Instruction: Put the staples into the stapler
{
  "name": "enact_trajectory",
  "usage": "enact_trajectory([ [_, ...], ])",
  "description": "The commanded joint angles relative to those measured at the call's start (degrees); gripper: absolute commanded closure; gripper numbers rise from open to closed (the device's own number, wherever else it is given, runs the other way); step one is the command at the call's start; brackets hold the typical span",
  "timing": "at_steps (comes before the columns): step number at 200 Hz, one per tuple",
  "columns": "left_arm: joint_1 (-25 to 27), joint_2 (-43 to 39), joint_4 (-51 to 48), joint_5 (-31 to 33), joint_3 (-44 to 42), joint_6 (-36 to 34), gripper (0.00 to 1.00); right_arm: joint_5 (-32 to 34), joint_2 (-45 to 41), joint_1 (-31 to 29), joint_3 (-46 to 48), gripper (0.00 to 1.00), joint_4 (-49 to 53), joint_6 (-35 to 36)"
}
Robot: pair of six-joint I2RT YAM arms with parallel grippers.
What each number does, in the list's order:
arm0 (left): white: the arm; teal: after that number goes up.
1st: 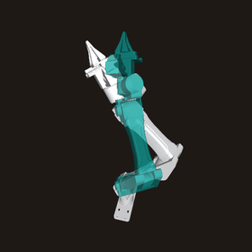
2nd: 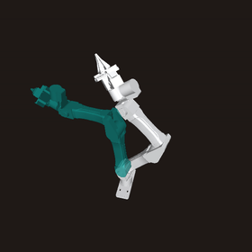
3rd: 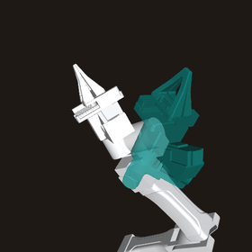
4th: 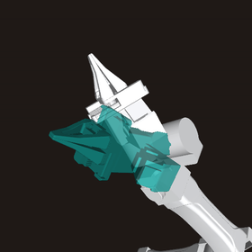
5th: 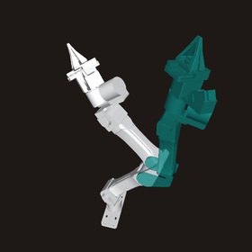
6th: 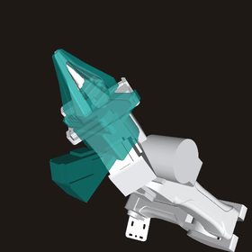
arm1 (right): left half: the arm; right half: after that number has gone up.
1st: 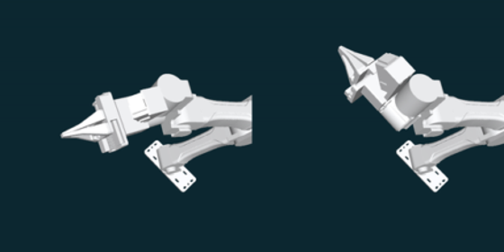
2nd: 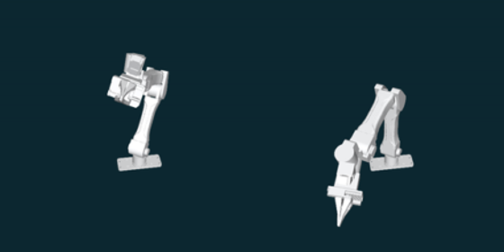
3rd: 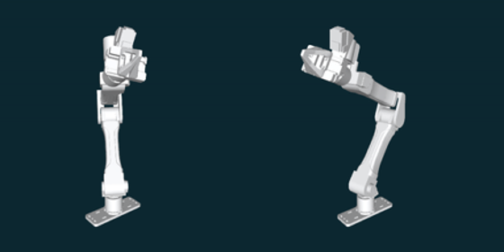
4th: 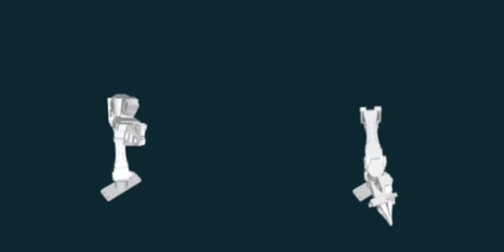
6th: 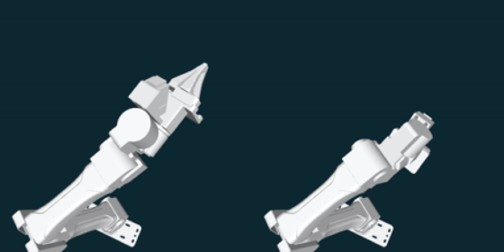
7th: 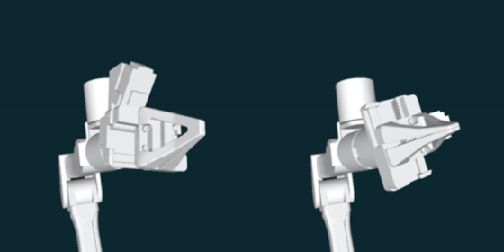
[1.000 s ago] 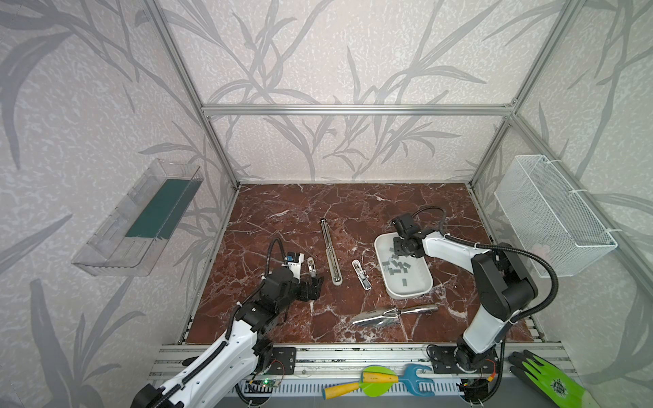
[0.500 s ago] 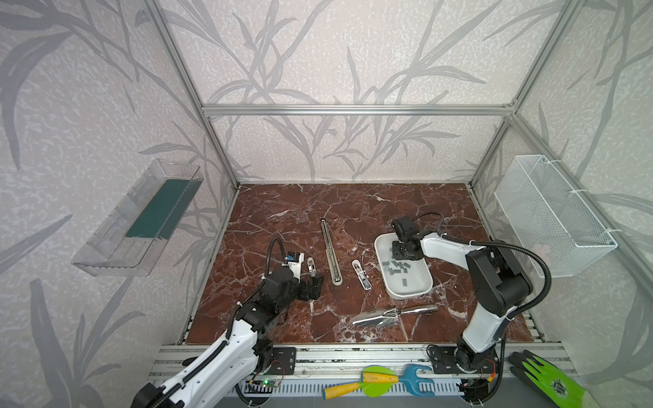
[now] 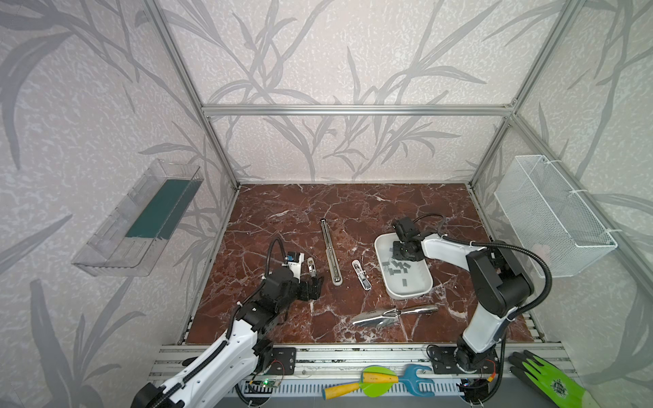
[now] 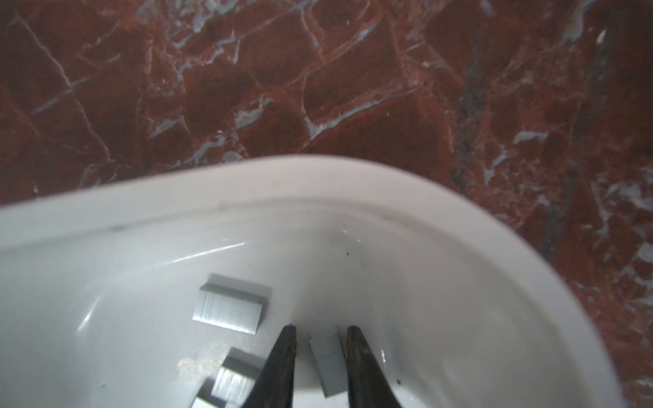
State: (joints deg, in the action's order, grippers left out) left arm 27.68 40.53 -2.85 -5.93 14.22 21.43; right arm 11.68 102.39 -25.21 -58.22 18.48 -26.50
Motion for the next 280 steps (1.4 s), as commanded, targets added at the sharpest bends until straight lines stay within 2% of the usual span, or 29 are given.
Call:
enact_trajectory([
  [1, -0.1, 0.2, 1.1, 0.6, 1.7, -0.5, 0.01, 0.1, -0.1, 0.2, 0.7, 0.76, 1.8, -0.8],
  [190, 0.0, 1.9, 1.2, 0.2, 2.3, -0.8, 0.01, 2.3, 2.5, 0.2, -0.8, 0.76, 2.5, -0.6],
  [241, 0.0, 1.9, 1.3, 0.1, 2.4, -0.8, 0.01, 1.7, 2.1, 0.2, -0.7, 0.83, 2.8, -0.6],
  [280, 0.0, 1.5, 0.6, -0.1, 2.6, -0.6, 0.01, 1.8, -2.0, -0.2, 0.0, 0.85, 3.6, -1.1],
])
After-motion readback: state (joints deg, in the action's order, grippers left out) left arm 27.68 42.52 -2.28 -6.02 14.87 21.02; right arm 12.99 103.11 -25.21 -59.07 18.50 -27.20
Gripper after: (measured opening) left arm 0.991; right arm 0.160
